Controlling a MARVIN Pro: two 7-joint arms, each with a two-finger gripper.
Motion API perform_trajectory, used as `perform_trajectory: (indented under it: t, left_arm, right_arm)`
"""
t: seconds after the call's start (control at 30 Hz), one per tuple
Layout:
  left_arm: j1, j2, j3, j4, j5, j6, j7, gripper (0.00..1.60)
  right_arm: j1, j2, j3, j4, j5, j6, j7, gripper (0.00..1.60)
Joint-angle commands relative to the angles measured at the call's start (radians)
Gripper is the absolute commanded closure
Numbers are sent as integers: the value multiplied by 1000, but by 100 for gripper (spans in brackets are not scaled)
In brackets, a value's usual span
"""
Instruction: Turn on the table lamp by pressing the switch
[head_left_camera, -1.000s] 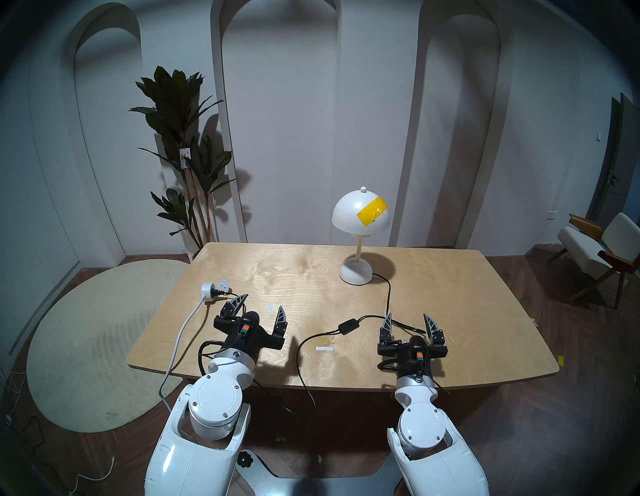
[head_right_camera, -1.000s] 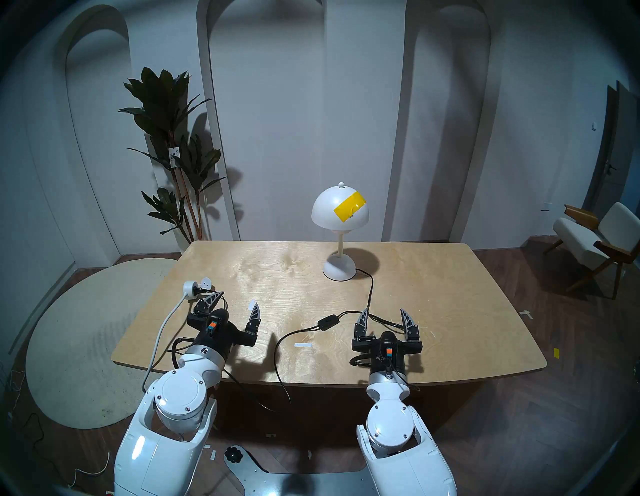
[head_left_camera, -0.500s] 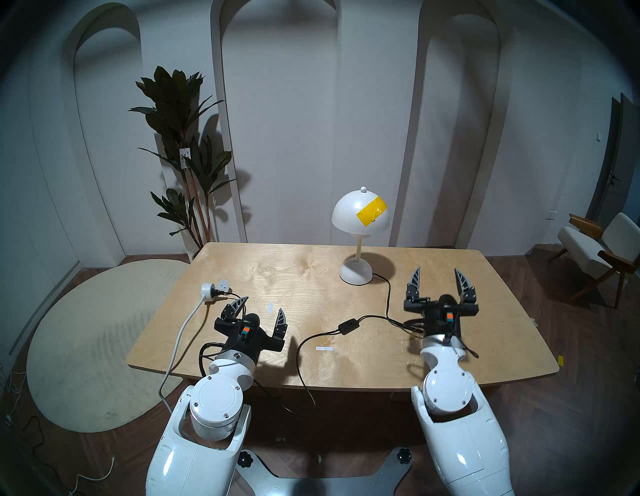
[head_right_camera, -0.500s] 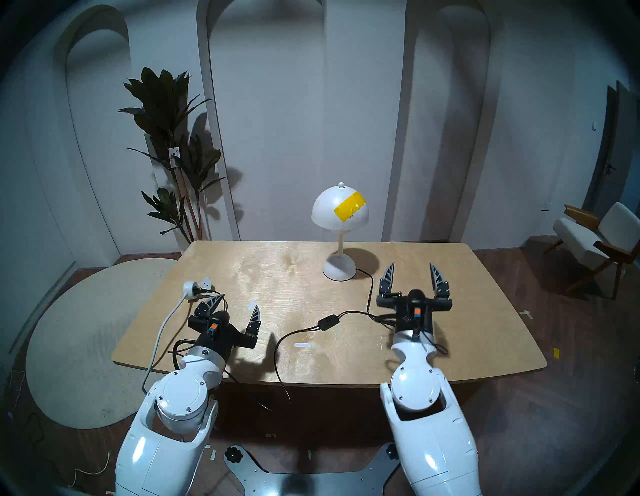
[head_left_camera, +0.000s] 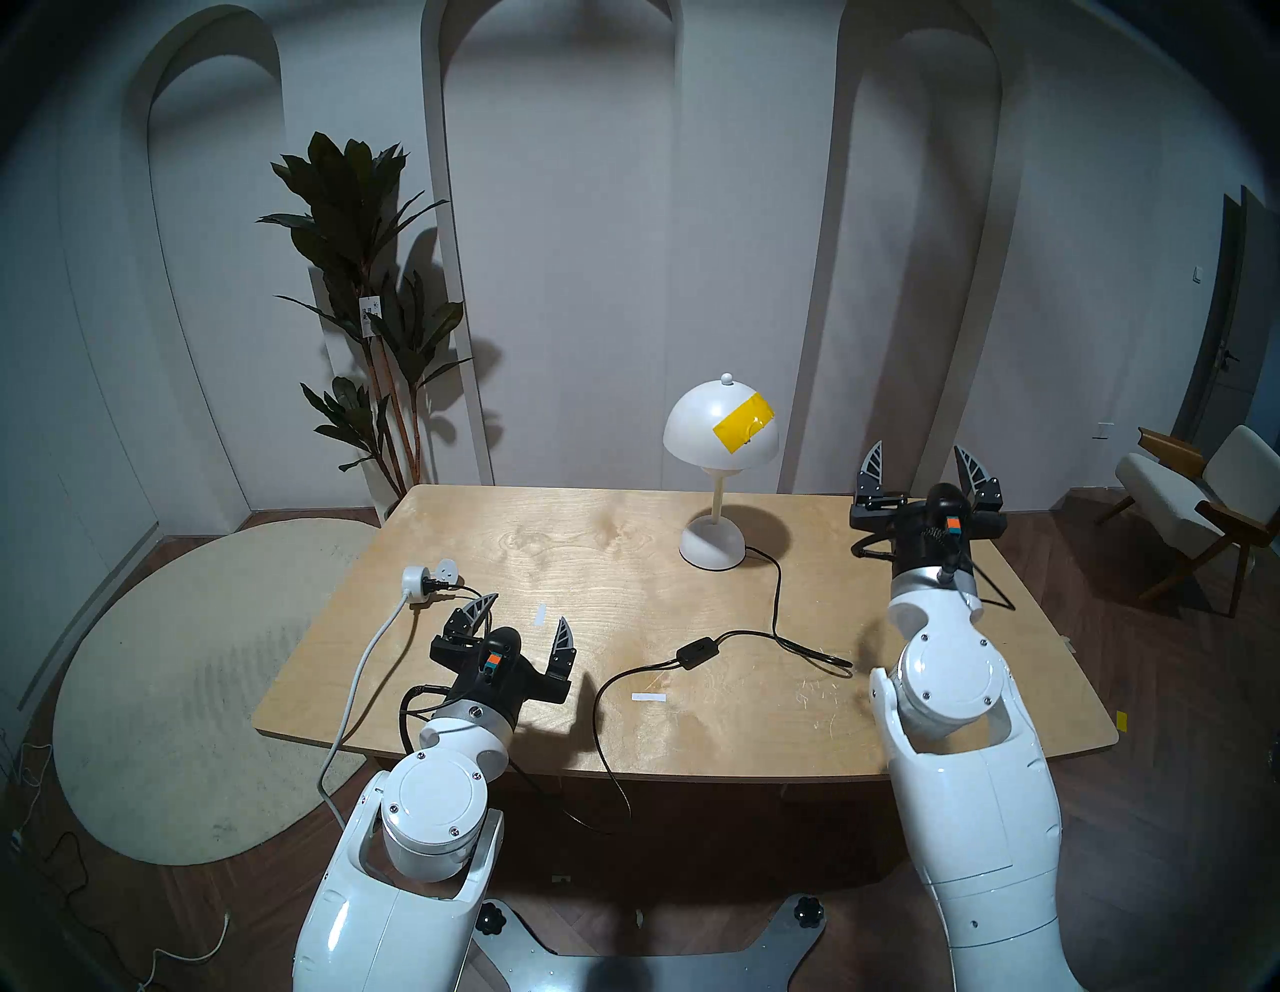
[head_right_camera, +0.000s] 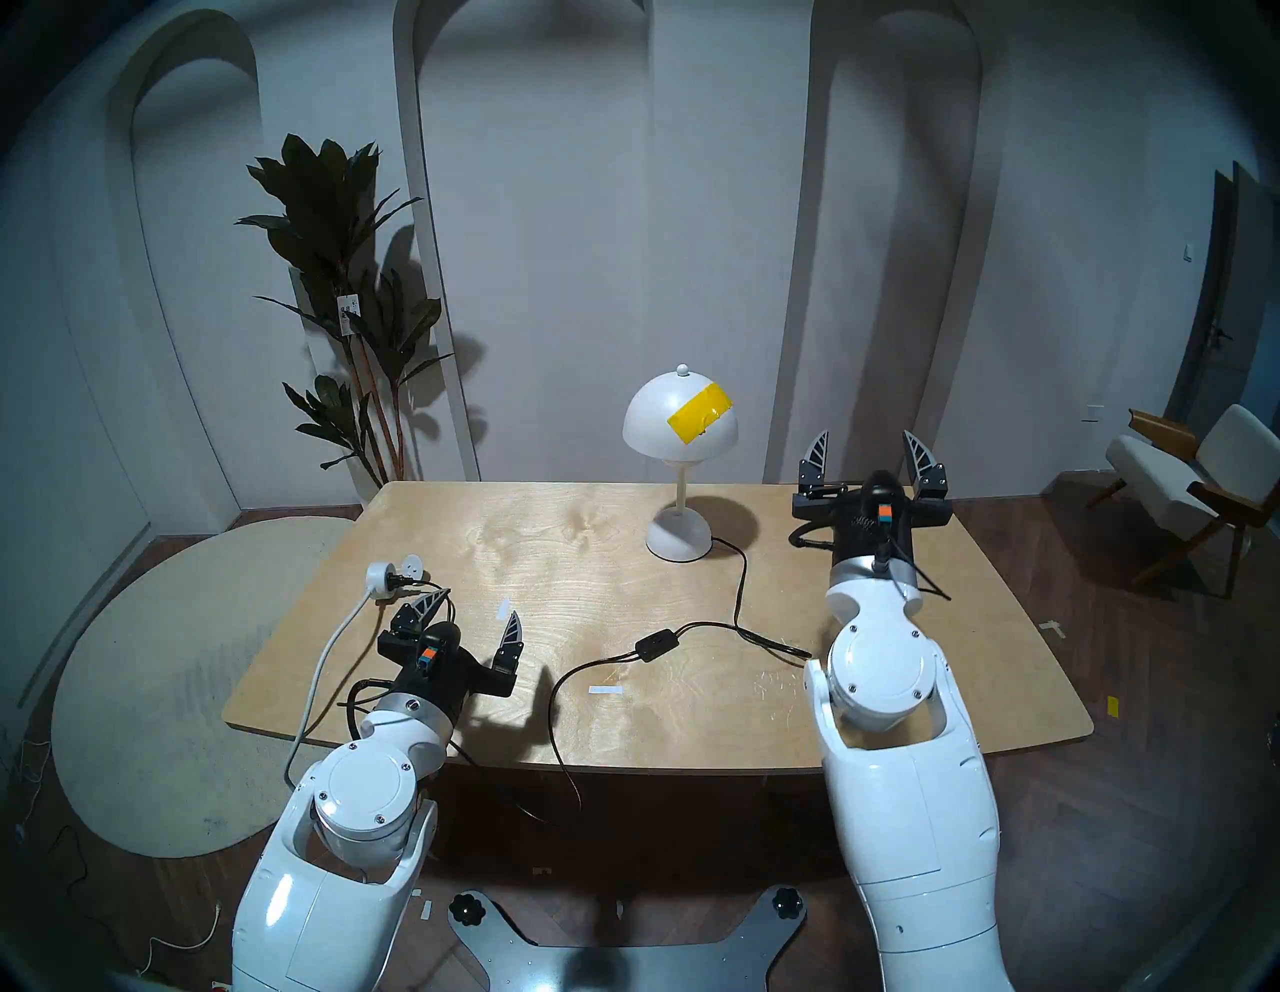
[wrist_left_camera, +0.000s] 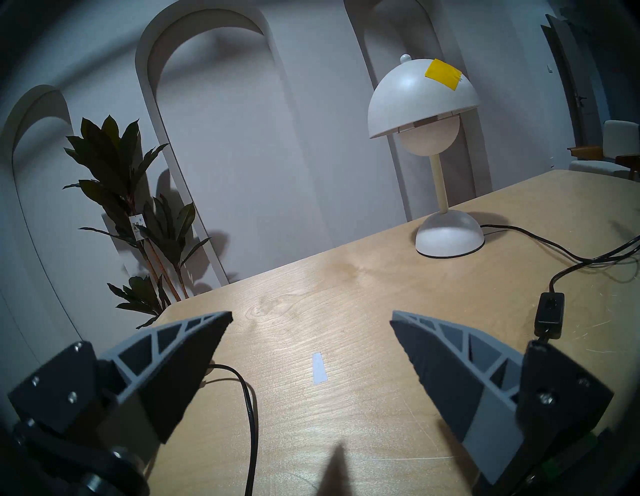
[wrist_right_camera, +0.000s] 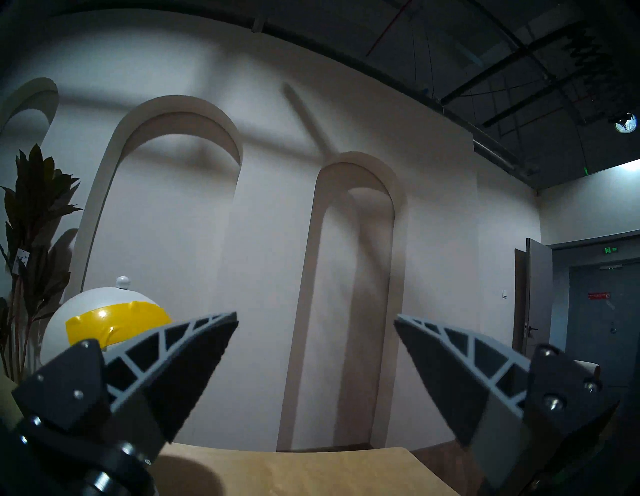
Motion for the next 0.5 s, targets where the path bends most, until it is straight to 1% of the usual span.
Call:
perform_trajectory:
  t: [0.0,0.13,0.17,0.2,0.23,0.27,0.47]
  left_arm:
    - [-14,2,10,-24,13,-4,2,0]
    - [-16,5,21,-25,32,0,4,0]
    - [-19,9,26,-26,44,1,5,0]
    - [-21,9,29,-27,48,2,6,0]
    - [-21,9,29,-27,48,2,6,0]
    - [-23,9,32,-28,53,4,6,0]
    - [-41,17,54,-28,93,16,11,0]
  right_arm:
    - [112,21,33,-20,54,113,38,0]
    - [159,24,39,-3,91,187,51,0]
    - [218,17,38,34,97,218,52,0]
    - [176,28,39,3,105,219,55,0]
    - [176,28,39,3,105,219,55,0]
    - [196,28,39,15,110,237,56,0]
    - [249,30,36,46,130,299,57,0]
